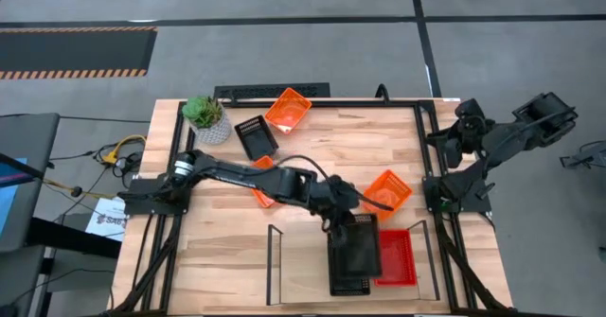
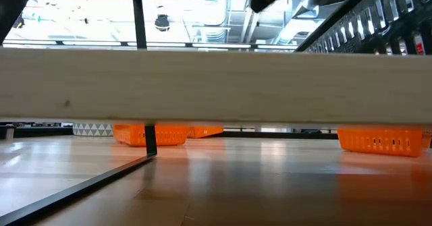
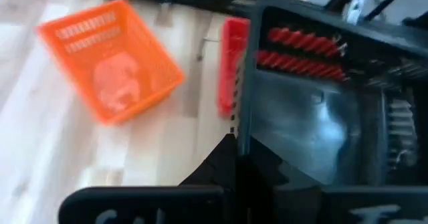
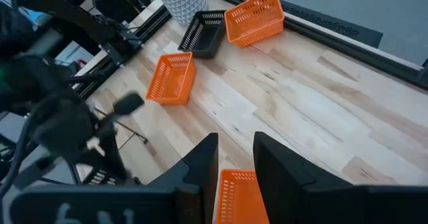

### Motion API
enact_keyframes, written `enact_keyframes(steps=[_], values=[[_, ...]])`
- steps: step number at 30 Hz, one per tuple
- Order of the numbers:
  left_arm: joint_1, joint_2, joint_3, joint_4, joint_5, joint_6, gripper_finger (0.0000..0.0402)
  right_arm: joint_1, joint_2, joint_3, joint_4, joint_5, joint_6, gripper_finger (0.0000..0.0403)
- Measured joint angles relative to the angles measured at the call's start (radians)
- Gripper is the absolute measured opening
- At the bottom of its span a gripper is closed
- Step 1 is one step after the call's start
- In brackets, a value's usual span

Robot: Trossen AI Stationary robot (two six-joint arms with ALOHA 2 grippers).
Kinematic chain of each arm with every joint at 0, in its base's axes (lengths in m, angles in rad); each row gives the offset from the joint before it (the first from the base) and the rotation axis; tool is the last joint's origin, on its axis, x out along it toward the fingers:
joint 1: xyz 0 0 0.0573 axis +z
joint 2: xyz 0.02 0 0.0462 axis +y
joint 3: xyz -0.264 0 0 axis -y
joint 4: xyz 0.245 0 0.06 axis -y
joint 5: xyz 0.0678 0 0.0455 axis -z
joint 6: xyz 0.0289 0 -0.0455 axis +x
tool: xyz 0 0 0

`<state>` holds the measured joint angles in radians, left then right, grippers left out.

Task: Stack baskets on shelf by color
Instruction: Stack the right black bin on top of the black bin on the shelf

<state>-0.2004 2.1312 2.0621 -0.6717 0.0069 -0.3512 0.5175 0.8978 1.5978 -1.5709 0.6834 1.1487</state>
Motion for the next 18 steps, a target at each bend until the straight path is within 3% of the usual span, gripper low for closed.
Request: enact_keyframes(steps=[6, 18], values=[[-0.023, 0.070, -0.002, -0.040, 0.041, -0.018, 0.0000, 0.000, 0.011, 0.000, 0.000, -0.009, -0.021, 0.0118], [-0.039, 0.074, 0.002, -0.121, 0.022, -0.003, 0.0000, 0.000, 0.012, 0.000, 0.000, -0.031, -0.032, 0.0118]])
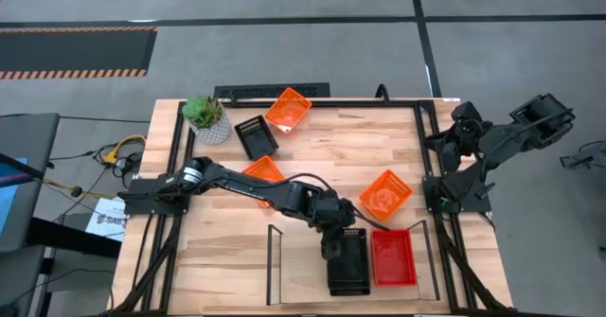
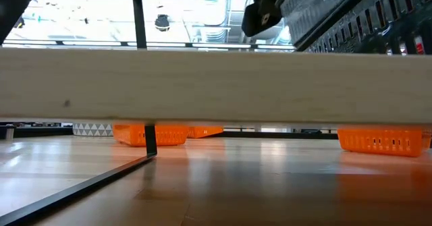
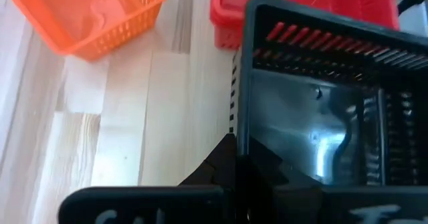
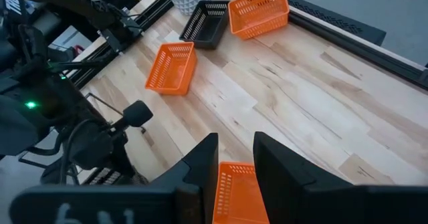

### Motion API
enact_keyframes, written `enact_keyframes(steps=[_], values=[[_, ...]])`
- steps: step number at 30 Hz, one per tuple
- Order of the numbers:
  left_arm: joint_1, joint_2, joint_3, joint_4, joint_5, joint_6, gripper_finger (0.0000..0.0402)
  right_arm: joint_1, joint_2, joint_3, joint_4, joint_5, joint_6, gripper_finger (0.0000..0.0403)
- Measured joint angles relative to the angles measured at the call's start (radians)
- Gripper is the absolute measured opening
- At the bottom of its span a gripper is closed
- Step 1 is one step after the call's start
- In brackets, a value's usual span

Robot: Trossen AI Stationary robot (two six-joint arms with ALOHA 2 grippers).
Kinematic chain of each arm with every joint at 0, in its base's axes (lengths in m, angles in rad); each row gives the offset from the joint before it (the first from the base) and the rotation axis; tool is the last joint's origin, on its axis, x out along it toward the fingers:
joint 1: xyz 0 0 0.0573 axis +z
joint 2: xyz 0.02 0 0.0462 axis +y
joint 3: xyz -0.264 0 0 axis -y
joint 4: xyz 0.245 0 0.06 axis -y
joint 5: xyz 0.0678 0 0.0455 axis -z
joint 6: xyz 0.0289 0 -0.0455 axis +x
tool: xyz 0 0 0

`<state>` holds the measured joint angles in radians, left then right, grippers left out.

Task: Stack baskets on shelf by color
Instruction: Stack the right black bin on top of the black bin on the shelf

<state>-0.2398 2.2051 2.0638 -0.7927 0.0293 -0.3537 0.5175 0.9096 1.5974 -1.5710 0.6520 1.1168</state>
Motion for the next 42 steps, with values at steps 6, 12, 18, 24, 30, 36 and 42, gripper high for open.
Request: enact_keyframes(steps=[6, 12, 18, 24, 30, 36, 42], values=[[0.000, 0.000, 0.000, -0.007, 0.000, 0.010, 0.0000, 0.000, -0.001, 0.000, 0.000, 0.000, -0.001, 0.0118], [-0.003, 0.000, 0.000, -0.003, 0.000, 0.027, 0.0000, 0.000, 0.000, 0.000, 0.000, 0.000, -0.001, 0.0118], [-0.008, 0.002, 0.000, 0.002, -0.001, 0.020, 0.0000, 0.000, 0.000, 0.000, 0.000, 0.000, -0.001, 0.0118], [-0.018, 0.009, 0.000, 0.024, -0.009, 0.005, 0.0000, 0.000, 0.000, 0.000, 0.000, 0.000, -0.001, 0.0118], [-0.015, 0.009, 0.000, 0.045, -0.016, 0.004, 0.0000, 0.000, 0.000, 0.000, 0.000, 0.000, -0.003, 0.0118], [-0.016, 0.009, 0.000, 0.049, -0.016, 0.003, 0.0000, 0.000, 0.000, 0.000, 0.000, 0.000, -0.008, 0.0118], [-0.021, 0.009, 0.000, 0.047, -0.012, 0.000, 0.0000, 0.000, 0.000, 0.000, 0.000, 0.000, -0.018, 0.0118]])
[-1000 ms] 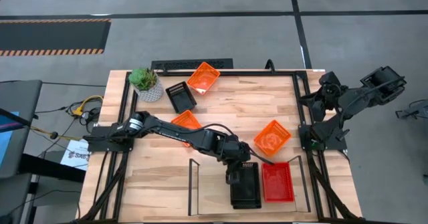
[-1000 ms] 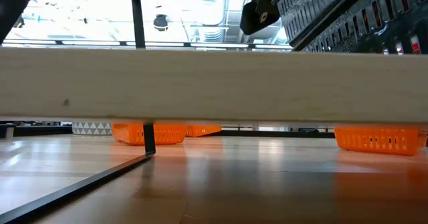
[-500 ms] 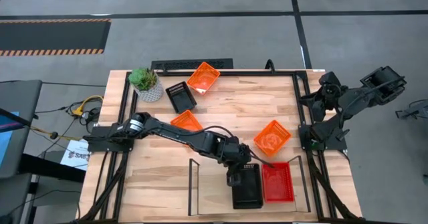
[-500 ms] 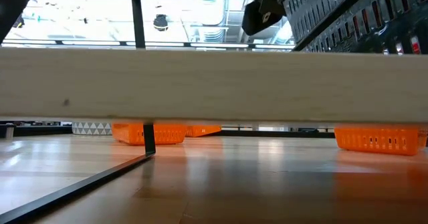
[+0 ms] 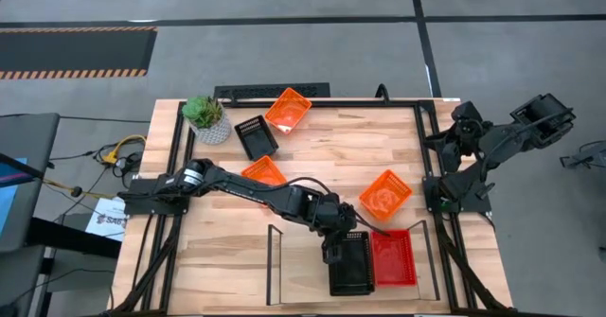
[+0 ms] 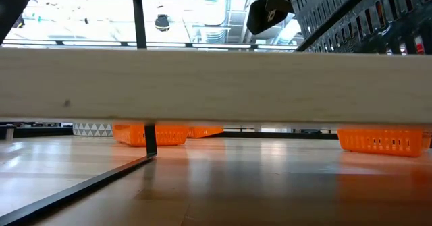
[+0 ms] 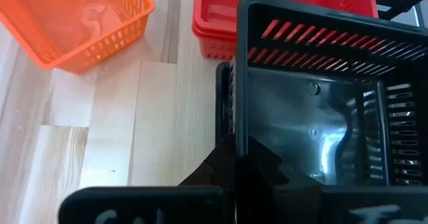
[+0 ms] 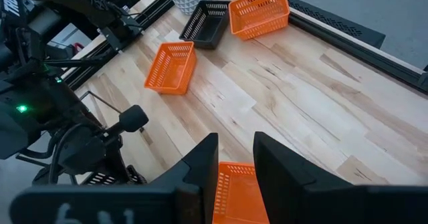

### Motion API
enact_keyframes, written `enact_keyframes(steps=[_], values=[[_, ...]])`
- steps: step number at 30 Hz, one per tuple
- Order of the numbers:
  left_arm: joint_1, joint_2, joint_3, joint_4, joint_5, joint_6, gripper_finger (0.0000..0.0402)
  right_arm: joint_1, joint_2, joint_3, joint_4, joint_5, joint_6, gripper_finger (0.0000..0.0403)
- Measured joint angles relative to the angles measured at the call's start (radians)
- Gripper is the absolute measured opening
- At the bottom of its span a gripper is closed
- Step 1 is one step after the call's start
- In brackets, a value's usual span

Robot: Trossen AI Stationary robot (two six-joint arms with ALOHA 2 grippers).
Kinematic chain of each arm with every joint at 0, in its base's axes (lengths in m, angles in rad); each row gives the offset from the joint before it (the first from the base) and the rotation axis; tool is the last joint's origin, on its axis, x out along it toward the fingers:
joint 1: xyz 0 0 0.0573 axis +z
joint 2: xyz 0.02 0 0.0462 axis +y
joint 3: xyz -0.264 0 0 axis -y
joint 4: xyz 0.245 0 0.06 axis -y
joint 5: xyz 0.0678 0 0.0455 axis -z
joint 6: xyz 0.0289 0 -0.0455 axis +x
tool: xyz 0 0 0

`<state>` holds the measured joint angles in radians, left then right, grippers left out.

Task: Stack baskets on shelf by color
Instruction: Stack the right black bin on top of the black bin on the shelf

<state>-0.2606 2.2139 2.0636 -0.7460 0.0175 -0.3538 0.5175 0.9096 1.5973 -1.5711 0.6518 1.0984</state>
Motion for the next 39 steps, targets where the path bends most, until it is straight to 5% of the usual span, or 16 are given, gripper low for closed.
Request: enact_keyframes(steps=[39], values=[[-0.002, 0.023, 0.000, 0.003, 0.046, -0.006, 0.0000, 0.000, -0.001, 0.000, 0.000, 0.000, -0.026, 0.0118]])
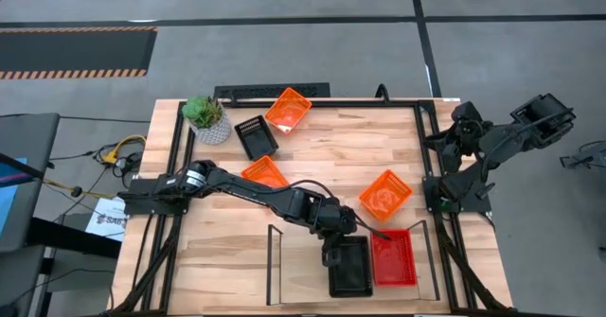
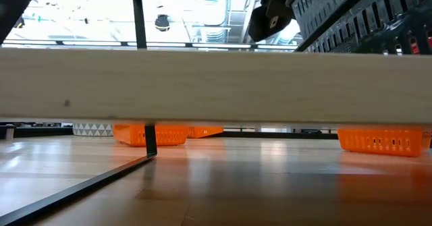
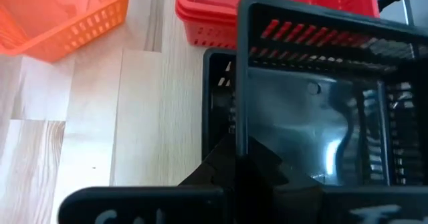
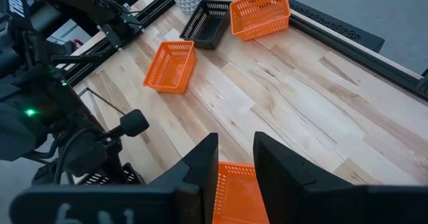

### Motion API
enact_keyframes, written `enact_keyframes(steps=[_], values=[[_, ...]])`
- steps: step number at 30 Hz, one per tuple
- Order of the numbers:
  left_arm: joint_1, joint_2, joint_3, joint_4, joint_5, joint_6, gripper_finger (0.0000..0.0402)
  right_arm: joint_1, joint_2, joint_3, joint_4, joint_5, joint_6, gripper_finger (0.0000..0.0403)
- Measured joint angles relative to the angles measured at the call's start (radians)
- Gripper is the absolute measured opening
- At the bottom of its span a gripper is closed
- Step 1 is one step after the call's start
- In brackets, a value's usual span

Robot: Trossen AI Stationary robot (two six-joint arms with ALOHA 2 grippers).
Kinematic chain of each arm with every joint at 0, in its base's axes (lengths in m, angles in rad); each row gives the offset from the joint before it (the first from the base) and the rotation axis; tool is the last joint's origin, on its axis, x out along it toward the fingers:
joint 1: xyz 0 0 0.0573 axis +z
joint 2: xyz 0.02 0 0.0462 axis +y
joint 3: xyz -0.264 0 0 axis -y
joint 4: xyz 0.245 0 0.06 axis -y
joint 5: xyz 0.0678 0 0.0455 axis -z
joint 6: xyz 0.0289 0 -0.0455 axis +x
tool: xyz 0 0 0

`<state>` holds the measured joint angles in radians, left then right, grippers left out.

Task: Stack baskets on shelf by color
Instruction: Stack the right black bin on top of the black bin on the shelf

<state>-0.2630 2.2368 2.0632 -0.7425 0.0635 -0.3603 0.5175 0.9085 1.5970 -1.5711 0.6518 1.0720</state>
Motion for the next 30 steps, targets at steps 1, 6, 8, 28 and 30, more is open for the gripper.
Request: enact_keyframes(steps=[1, 6, 8, 28, 30], values=[[0.000, 0.000, 0.000, 0.001, 0.000, 0.000, 0.0000, 0.000, 0.000, 0.000, 0.000, 0.000, 0.000, 0.0118], [0.000, 0.000, 0.000, 0.003, 0.000, 0.000, 0.0000, 0.000, 0.000, 0.000, 0.000, 0.000, -0.001, 0.0118], [0.000, 0.000, 0.000, 0.009, 0.000, 0.000, 0.0000, 0.000, 0.000, 0.000, 0.000, 0.000, -0.003, 0.0118], [0.007, 0.000, 0.000, 0.022, 0.012, -0.003, 0.0000, 0.000, 0.000, 0.000, 0.000, 0.000, -0.007, 0.0118], [0.007, 0.000, 0.000, 0.014, 0.014, -0.004, 0.0000, 0.000, 0.000, 0.000, 0.000, 0.000, -0.008, 0.0118]])
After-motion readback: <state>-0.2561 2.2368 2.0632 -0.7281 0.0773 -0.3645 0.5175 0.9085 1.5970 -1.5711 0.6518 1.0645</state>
